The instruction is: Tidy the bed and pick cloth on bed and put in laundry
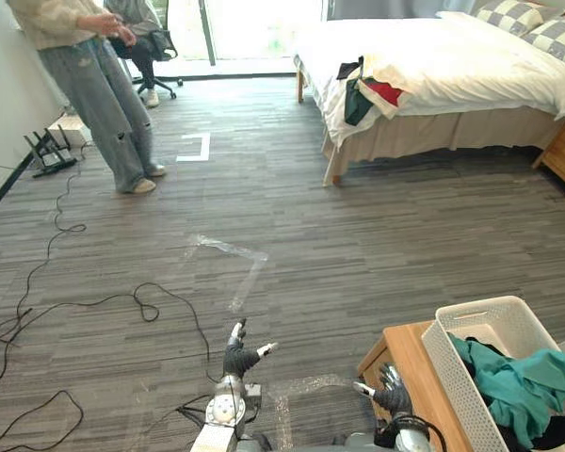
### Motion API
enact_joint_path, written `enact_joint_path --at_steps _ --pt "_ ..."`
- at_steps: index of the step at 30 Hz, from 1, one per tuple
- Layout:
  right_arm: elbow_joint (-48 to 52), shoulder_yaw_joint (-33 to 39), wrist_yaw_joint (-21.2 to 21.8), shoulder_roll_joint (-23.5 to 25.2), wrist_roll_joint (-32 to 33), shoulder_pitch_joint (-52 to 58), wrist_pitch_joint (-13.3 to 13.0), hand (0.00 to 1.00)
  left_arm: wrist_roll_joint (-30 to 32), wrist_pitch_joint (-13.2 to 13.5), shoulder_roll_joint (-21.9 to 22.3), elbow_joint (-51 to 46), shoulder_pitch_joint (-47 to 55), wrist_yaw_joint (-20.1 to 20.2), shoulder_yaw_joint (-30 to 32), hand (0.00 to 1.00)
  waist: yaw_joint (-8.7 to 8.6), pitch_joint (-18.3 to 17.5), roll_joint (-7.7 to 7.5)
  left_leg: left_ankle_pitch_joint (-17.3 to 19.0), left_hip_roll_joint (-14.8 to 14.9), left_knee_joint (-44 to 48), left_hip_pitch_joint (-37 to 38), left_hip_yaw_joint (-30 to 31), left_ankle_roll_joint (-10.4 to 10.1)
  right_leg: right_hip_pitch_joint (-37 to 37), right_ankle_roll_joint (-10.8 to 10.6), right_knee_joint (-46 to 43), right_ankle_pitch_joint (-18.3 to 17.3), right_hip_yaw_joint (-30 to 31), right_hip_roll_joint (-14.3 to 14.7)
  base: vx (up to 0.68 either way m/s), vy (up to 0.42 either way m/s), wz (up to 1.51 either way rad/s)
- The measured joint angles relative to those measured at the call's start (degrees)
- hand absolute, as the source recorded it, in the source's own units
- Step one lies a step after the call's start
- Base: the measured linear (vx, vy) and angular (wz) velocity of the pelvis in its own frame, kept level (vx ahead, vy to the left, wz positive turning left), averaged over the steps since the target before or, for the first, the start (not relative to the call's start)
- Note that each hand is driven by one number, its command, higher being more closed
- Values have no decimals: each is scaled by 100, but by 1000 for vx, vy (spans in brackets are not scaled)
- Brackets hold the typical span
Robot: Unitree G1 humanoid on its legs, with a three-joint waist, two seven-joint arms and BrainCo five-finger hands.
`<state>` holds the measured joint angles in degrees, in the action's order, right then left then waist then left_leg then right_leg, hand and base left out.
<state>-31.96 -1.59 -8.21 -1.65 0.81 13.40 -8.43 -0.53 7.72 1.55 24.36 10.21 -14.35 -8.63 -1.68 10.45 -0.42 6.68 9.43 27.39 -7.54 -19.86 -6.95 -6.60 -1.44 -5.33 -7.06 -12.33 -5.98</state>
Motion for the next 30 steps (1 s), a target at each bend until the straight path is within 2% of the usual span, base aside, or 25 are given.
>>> enact_joint_path --at_steps 2,3,5,6,7,9,10,11,12,13,14,16,17,18,19,21,22,23,24,25,26,27,28,29,30 --pt "6 -3 -1 -136 -79 -110 1 0 11 3 87 -189 -3 2 -5 0 3 81 155 0 -151 -912 29 68 2 14 -70 36 -44 76 1 146 149 -20" --pt "25 -13 -18 -183 -92 -170 5 0 16 10 132 -287 -8 -2 8 0 55 86 226 -135 -256 -1560 53 212 72 163 -145 -40 -91 149 -2 156 189 -24" --pt "117 -28 -40 -196 -92 -250 11 0 22 9 160 -327 -21 -13 13 0 157 76 205 -307 -439 -1882 194 206 154 254 -201 -82 -100 236 -60 233 144 -27" --pt "199 -70 -38 -157 -95 -283 -13 0 21 4 125 -330 -43 -72 28 0 160 100 168 -469 -439 -1728 125 134 468 252 -241 -35 -59 200 -89 323 102 -16" --pt "184 -122 -52 -47 -100 -334 -7 0 22 -1 11 -338 -33 -102 36 0 251 170 65 -320 -355 -1183 7 54 569 105 -191 79 -19 250 -144 268 83 -5" --pt "174 -172 -47 44 -118 -476 -10 0 21 1 -68 -417 -35 -108 93 0 281 260 -56 -143 -197 -85 -431 -53 508 -116 -179 183 8 307 -176 196 58 -17" --pt "146 -192 -46 57 -135 -570 -19 0 20 4 -30 -445 46 -120 151 0 321 195 -118 -44 -351 -544 -432 171 442 -92 -230 149 -64 454 -253 174 91 -55" --pt "170 -195 -45 -5 -142 -615 -86 0 23 10 46 -579 202 -125 116 0 365 113 16 -70 -390 -940 -449 249 623 -17 -360 13 -342 618 -195 156 116 -70" --pt "50 -188 -47 8 -142 -662 -111 0 27 -1 37 -548 202 -121 73 0 392 107 -5 38 -455 -882 -376 201 691 -3 -381 -168 -504 700 -281 233 124 -59" --pt "-9 -169 -45 9 -142 -585 -109 0 53 -6 42 -564 242 -97 -27 0 382 30 -132 130 -600 -1085 -223 123 696 181 -405 -687 -711 798 -427 279 106 -30" --pt "-49 -158 -40 11 -142 -517 -96 0 111 -12 27 -550 204 -75 -113 0 365 48 -237 163 -771 -1312 16 70 744 965 -457 -2398 -863 937 -627 297 92 -11" --pt "-72 -171 -37 105 -141 -364 -11 0 120 -33 -80 -522 201 -77 -165 0 216 106 -377 178 -916 -1629 483 102 766 1404 -572 -3700 -430 1106 -746 334 111 6" --pt "-71 -173 -40 167 -141 -229 -2 0 120 -89 -187 -508 233 -77 -256 0 164 133 -432 221 -954 -1894 916 136 785 1594 -468 -4458 10 1004 -842 452 102 2" --pt "-70 -174 -40 196 -141 -156 -3 0 120 -104 -269 -508 233 -80 -295 0 99 172 -410 342 -917 -1950 1204 188 793 1779 -322 -5032 -58 773 -938 392 51 -3" --pt "-65 -170 -42 201 -141 -148 -3 0 119 -108 -294 -508 214 -86 -299 0 74 166 -428 410 -887 -1933 1304 230 804 1888 -231 -5213 -218 620 -970 407 -4 4" --pt "81 -135 -44 195 -137 -156 -4 0 116 -111 -300 -508 141 -106 -310 0 -31 192 -383 647 -665 -1962 1655 323 695 2453 -59 -5074 -825 -116 -981 477 -74 14" --pt "159 -129 -45 194 -136 -153 -5 0 116 -113 -301 -507 129 -105 -320 0 -81 210 -348 669 -591 -1975 1736 338 632 2605 -49 -4818 -901 -280 -957 472 -103 26" --pt "268 -119 -49 180 -126 -159 -14 0 116 -118 -300 -503 91 -91 -343 0 -151 247 -248 706 -432 -2068 1923 330 548 2868 -22 -3984 -878 -539 -860 545 -158 37" --pt "345 -105 -51 177 -120 -165 -14 0 118 -117 -300 -496 32 -80 -365 0 -187 263 -148 745 -284 -2168 2089 359 468 3064 11 -2822 -544 -706 -721 671 -213 40" --pt "372 -97 -52 177 -116 -172 -14 0 119 -114 -297 -448 -27 -78 -367 0 -199 268 -100 777 -200 -2185 2157 378 397 3134 10 -2137 -268 -724 -636 731 -283 52" --pt "415 -98 -53 178 -104 -171 -14 0 121 -113 -297 -394 -87 -75 -342 0 -246 263 -48 826 -73 -2254 2328 395 218 3199 22 -973 303 -675 -527 686 -311 63" --pt "424 -101 -54 180 -85 -131 -15 0 134 -109 -310 -378 -93 -80 -296 0 -276 240 -117 860 -40 -2342 2584 421 -48 3209 16 -345 618 -543 -513 701 -326 63" --pt "424 -101 -55 168 -76 -58 -15 0 144 -105 -330 -330 -87 -83 -292 0 -266 205 -179 914 -30 -2345 2761 427 -159 3202 118 -300 961 -428 -507 743 -329 33" --pt "414 -97 -58 110 -58 -73 -10 0 169 -111 -295 -96 -115 -82 -281 0 -218 191 59 785 192 -2336 3064 384 -437 3226 278 -810 1819 -364 -384 741 -365 -2" --pt "423 -72 -55 51 -48 -81 -12 0 181 -111 -251 -5 -107 -76 -289 0 -206 153 189 573 327 -2243 3120 359 -571 3313 340 -1142 1882 -367 -271 744 -395 -29"
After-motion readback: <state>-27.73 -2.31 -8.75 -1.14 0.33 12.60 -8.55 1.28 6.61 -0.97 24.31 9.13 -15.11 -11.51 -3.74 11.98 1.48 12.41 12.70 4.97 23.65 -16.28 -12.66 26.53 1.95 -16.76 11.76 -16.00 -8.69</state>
